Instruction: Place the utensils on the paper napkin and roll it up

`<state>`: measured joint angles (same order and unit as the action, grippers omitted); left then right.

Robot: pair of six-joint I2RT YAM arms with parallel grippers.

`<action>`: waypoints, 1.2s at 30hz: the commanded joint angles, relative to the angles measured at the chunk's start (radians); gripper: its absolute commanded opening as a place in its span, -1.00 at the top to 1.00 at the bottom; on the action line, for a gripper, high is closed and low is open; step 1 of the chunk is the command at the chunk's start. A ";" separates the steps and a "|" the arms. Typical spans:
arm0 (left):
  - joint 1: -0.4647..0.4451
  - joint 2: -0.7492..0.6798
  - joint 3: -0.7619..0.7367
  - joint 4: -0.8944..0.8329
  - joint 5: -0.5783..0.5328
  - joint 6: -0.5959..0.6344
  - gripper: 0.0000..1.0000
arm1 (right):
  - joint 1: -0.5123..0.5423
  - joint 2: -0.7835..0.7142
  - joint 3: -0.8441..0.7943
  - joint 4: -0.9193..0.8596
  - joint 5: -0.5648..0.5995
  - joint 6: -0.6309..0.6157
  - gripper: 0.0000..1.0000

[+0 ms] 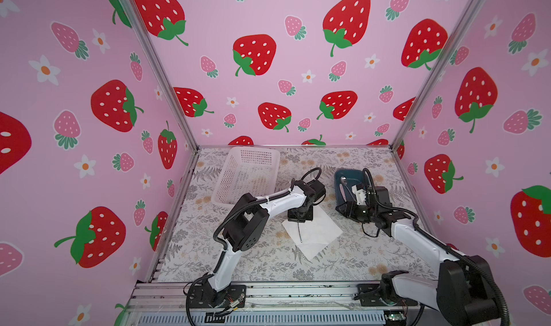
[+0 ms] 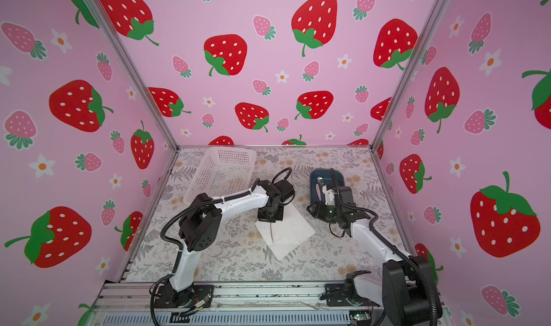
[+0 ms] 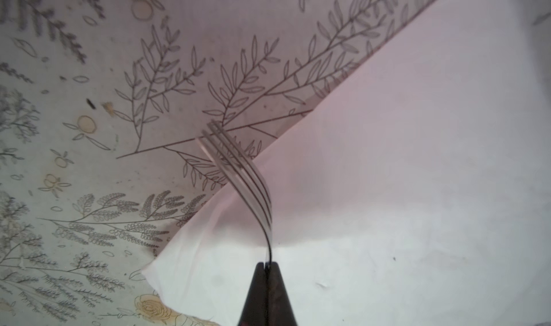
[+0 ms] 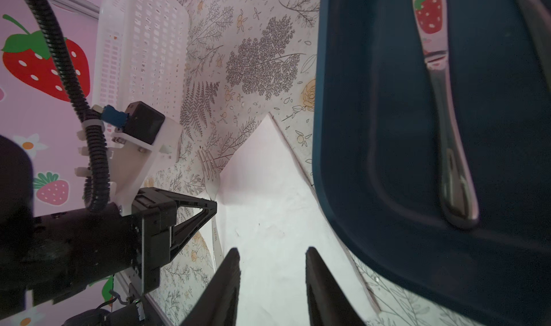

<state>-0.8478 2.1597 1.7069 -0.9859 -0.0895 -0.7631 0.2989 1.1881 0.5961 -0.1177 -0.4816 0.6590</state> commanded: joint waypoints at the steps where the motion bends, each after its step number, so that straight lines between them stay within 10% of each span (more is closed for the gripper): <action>1: -0.005 0.031 0.072 -0.133 -0.081 -0.005 1.00 | 0.002 -0.037 -0.023 -0.022 0.067 0.026 0.22; 36: -0.048 0.172 0.277 -0.192 -0.001 0.031 0.68 | -0.002 -0.084 -0.051 -0.022 0.123 0.054 0.21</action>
<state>-0.8906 2.3329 1.9663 -1.1782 -0.1085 -0.7364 0.2985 1.1130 0.5552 -0.1287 -0.3737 0.7067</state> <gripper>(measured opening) 0.162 0.392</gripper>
